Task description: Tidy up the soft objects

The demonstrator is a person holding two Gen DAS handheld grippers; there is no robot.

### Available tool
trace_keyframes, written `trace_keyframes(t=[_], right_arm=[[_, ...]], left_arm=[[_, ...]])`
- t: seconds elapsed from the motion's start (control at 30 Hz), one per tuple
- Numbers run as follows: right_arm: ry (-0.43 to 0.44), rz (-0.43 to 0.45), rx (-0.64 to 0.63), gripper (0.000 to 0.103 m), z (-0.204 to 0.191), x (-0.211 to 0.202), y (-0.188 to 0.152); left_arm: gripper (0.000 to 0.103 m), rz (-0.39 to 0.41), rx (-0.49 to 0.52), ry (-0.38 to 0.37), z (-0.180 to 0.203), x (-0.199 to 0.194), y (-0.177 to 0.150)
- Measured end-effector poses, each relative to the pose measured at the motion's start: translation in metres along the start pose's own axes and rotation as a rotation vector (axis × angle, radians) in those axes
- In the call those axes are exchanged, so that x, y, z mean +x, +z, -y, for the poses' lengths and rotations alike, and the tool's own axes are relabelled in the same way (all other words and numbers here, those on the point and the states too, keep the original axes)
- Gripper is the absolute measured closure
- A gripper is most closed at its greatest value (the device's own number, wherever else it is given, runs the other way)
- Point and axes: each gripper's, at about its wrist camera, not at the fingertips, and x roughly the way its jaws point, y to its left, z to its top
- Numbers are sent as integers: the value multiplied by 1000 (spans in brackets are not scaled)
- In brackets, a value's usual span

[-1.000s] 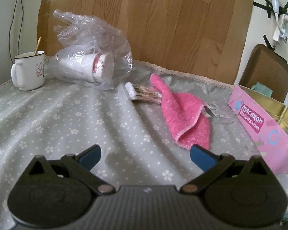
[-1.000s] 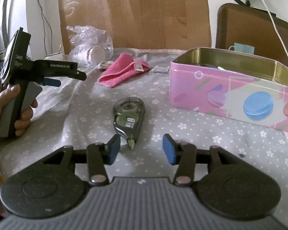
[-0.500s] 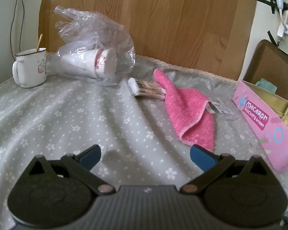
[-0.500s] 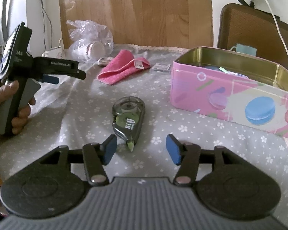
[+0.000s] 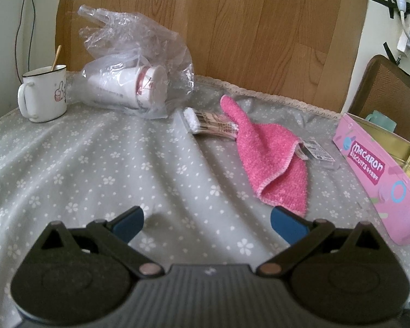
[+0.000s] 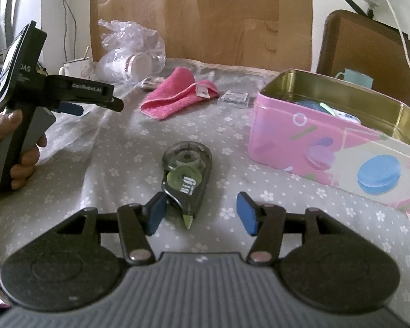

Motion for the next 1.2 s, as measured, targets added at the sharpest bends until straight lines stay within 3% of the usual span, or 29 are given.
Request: trace_keyframes(t=[0.4, 0.5, 0.63, 0.87, 0.9, 1.03, 1.2], right_arm=[[15, -6, -19, 46, -8, 9, 6], [34, -1, -30, 64, -11, 8, 5], [21, 6, -53, 64, -16, 4, 3], [-7, 10, -9, 64, 4, -19, -12], [-21, 12, -1, 64, 8, -24, -15], [-63, 25, 64, 64, 34, -45, -32], [-31, 55, 185, 64, 55, -63, -47]], left_arm=[[1, -6, 1, 5, 1, 2, 0], [1, -6, 2, 5, 1, 2, 0], [1, -6, 7, 8, 1, 3, 0], [1, 27, 75, -79, 8, -6, -3], [1, 21, 83, -97, 12, -8, -5], [1, -39, 115, -286, 54, -25, -17], [1, -225, 132, -576, 124, -31, -22]])
